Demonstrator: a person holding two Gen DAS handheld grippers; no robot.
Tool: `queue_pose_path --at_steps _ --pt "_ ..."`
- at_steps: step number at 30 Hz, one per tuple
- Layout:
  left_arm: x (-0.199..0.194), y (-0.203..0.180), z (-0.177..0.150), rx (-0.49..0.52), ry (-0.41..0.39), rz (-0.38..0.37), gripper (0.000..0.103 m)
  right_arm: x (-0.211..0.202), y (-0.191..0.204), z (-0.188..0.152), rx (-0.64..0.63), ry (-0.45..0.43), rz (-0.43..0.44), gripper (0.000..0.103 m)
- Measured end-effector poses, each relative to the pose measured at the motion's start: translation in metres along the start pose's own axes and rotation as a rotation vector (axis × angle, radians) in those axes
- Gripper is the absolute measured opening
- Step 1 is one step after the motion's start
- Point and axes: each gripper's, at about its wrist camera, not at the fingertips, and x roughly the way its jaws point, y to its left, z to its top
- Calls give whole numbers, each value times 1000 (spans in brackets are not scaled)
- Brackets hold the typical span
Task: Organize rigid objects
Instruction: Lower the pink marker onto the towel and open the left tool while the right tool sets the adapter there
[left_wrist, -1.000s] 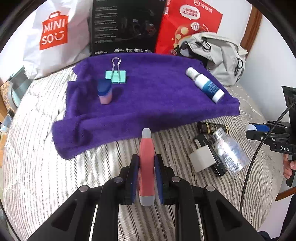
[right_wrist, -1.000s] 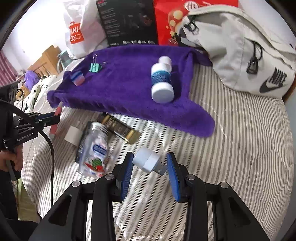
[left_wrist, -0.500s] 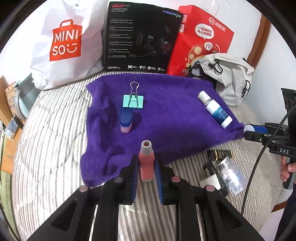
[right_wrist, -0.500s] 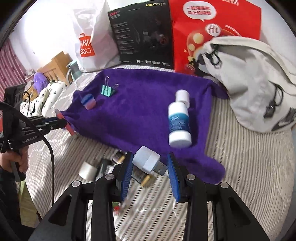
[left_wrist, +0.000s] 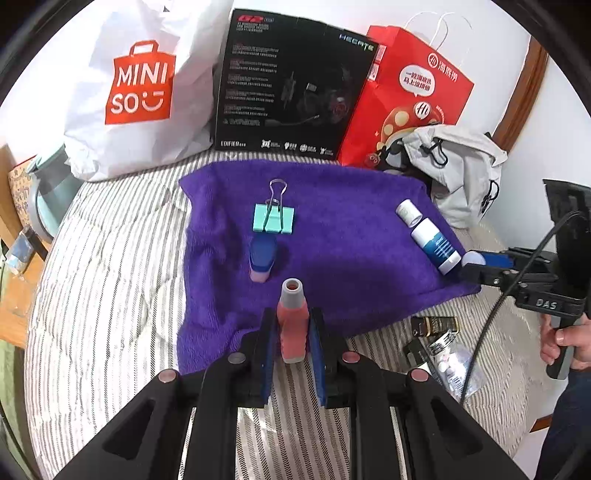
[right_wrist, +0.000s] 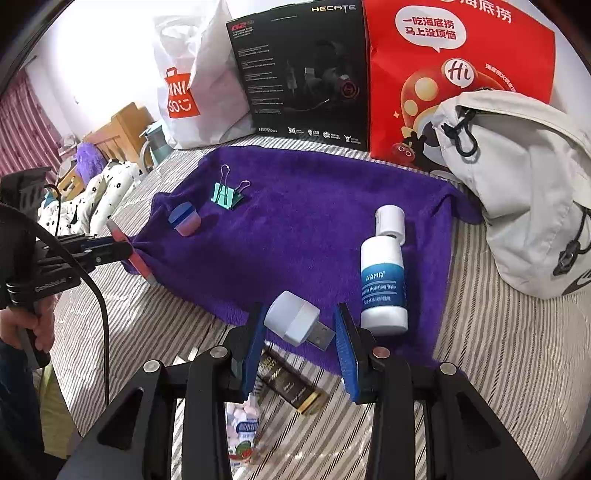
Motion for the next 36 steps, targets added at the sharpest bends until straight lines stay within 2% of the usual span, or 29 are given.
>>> queue_pose_path --at_steps 9,20,26,31,36 --pt "-5 -6 29 25 -30 -28 17 14 -4 22 9 -10 -4 37" --pt "56 -25 43 65 64 -59 17 52 -11 27 24 49 -25 37" --pt "76 -28 50 62 69 -63 17 67 -14 28 10 62 -48 37" --pt "98 -31 51 77 98 -46 17 77 -16 27 6 75 -44 37" --pt "112 -31 44 100 120 -12 17 80 -14 28 -32 70 -82 37"
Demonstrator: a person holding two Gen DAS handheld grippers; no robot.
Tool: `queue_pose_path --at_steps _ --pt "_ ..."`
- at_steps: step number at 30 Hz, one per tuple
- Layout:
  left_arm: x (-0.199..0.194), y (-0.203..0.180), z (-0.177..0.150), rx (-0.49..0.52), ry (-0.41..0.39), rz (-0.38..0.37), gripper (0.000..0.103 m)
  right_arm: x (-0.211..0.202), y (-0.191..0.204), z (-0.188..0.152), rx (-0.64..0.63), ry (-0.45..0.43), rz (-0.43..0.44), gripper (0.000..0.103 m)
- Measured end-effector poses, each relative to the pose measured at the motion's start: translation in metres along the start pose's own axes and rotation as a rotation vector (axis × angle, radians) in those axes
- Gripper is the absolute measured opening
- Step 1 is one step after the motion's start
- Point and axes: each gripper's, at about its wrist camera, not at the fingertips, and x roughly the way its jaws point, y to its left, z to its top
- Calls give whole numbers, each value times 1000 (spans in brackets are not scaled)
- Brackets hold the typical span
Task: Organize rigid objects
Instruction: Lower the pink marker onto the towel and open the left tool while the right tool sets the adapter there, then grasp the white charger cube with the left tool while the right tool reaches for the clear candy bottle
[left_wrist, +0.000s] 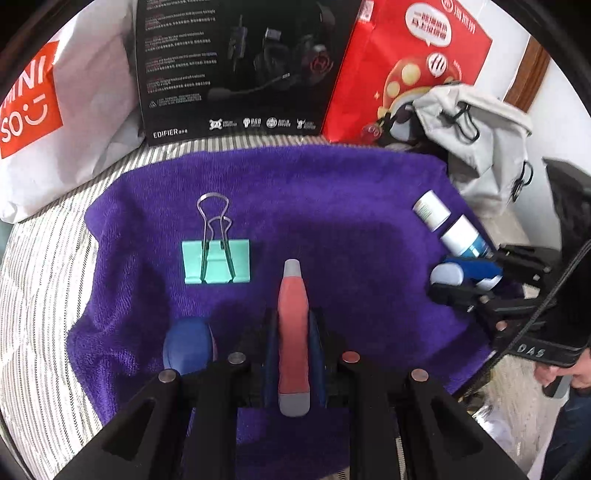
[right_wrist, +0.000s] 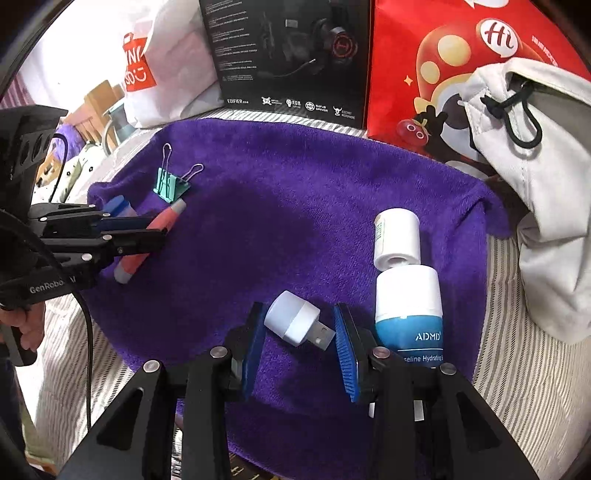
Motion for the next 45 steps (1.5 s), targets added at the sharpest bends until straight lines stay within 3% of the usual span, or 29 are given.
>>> queue_pose_path --at_steps 12,19,23,28,31,36,45 --pt "-3 -10 -10 72 -17 79 17 0 4 -5 -70 -8 -17 38" --pt "-9 -11 -18 42 -15 45 35 -7 1 -10 -48 28 19 43" --pt "-16 -15 -24 45 -12 61 39 -18 1 -17 -29 41 21 45" --pt "-37 -16 -29 35 -31 50 46 -43 1 -28 -3 6 -3 60" --pt "-52 -22 -34 48 -53 60 53 -60 -4 -36 39 -17 -8 61" --pt "-77 -34 -52 44 -74 53 54 -80 -19 -56 135 -28 -18 62" --pt "-70 -65 -91 11 -20 -11 54 -104 -35 -109 221 -11 -25 62"
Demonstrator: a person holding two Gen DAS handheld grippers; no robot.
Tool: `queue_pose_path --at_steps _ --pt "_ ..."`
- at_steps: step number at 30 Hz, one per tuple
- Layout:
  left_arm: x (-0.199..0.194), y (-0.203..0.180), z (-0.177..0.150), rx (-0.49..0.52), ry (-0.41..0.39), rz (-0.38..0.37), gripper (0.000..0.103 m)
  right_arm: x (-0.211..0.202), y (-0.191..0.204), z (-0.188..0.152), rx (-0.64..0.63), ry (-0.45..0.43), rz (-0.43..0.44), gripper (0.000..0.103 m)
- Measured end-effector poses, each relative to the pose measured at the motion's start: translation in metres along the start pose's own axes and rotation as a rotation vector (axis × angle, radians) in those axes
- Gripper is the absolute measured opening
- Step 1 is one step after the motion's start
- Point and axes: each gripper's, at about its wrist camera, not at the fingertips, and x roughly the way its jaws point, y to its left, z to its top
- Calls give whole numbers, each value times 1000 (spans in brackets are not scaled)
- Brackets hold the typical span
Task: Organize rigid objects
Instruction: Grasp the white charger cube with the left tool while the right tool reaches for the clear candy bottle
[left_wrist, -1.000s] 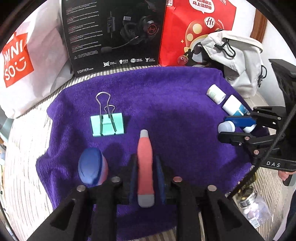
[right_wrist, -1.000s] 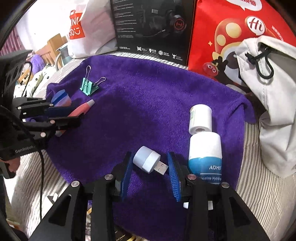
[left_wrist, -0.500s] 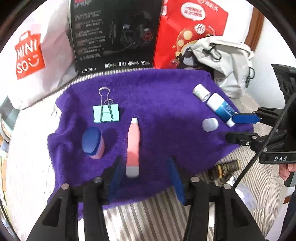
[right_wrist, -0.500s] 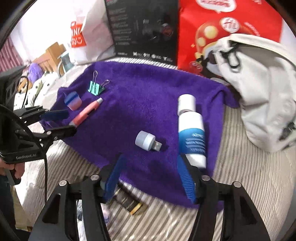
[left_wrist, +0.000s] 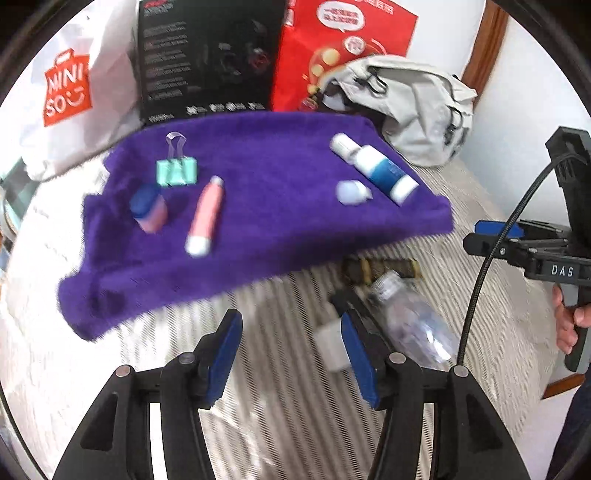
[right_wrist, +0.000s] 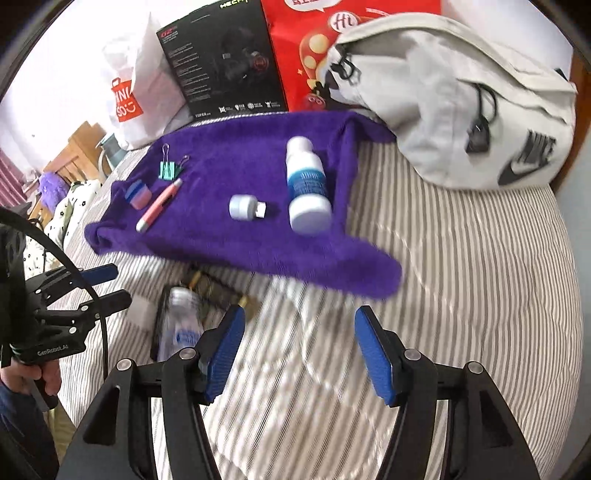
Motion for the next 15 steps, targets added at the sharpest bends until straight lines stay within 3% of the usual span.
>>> queue_pose_path --at_steps 4,15 --pt "7 -14 -3 13 18 -10 54 -2 -7 -18 15 20 -4 62" --pt "8 -13 -8 72 34 101 56 -6 -9 -34 27 29 -12 62"
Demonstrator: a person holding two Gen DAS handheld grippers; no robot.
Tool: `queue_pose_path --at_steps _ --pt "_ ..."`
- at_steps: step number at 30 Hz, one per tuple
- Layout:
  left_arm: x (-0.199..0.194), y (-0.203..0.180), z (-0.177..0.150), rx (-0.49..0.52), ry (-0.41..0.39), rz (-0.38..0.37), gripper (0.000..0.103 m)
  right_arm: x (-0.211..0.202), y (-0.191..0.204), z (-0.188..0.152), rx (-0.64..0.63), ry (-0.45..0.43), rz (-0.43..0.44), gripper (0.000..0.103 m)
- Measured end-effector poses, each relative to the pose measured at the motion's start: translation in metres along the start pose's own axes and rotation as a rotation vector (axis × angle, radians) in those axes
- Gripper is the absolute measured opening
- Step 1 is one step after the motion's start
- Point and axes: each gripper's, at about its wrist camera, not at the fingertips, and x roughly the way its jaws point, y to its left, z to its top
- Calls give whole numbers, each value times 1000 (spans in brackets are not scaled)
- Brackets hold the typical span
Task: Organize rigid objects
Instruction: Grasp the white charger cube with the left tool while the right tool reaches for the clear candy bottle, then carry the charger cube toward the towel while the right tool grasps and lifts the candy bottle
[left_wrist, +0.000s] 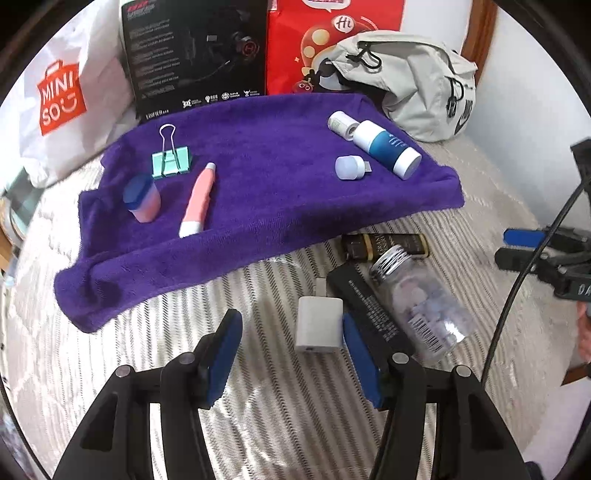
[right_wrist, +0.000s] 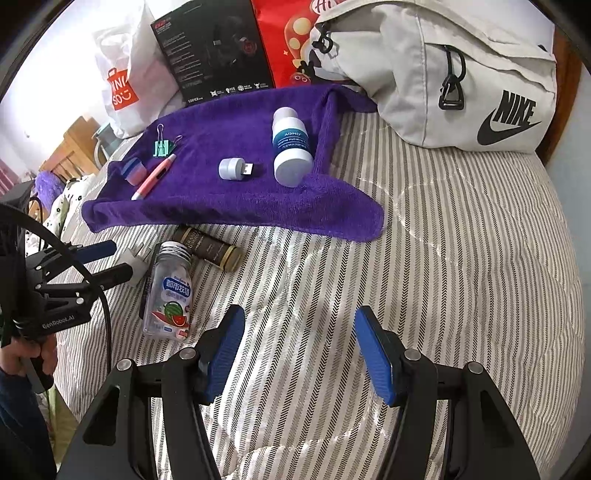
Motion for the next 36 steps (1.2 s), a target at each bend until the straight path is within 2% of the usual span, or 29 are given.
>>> queue_pose_path --at_steps 4,6,8,10,14,16,18,26,29,32,36 --pt "6 -6 1 36 11 15 54 1 7 0 -12 4 5 62" --pt "8 -9 1 53 8 19 49 1 12 0 -24 7 8 62" --pt "11 -10 1 56 11 -6 33 1 17 0 -33 11 12 62" --pt "14 -11 1 55 12 -48 26 1 22 0 -43 13 21 62" --pt "14 -14 -1 72 -1 -39 25 1 34 1 -62 18 41 62" --pt "13 -9 -2 52 -2 -52 25 0 39 1 -68 19 55 62" --pt "12 -4 -4 43 -6 -30 25 0 46 3 -78 22 73 62" --pt "1 39 -18 -41 -1 34 25 20 91 7 -155 64 125 62" --pt "0 52 -23 -65 2 32 25 33 100 5 -173 87 108 62" --pt "-1 59 -26 -81 1 20 25 46 102 4 -186 100 46 61" --pt "-2 64 -29 -88 -1 18 25 53 99 6 -176 102 46 61"
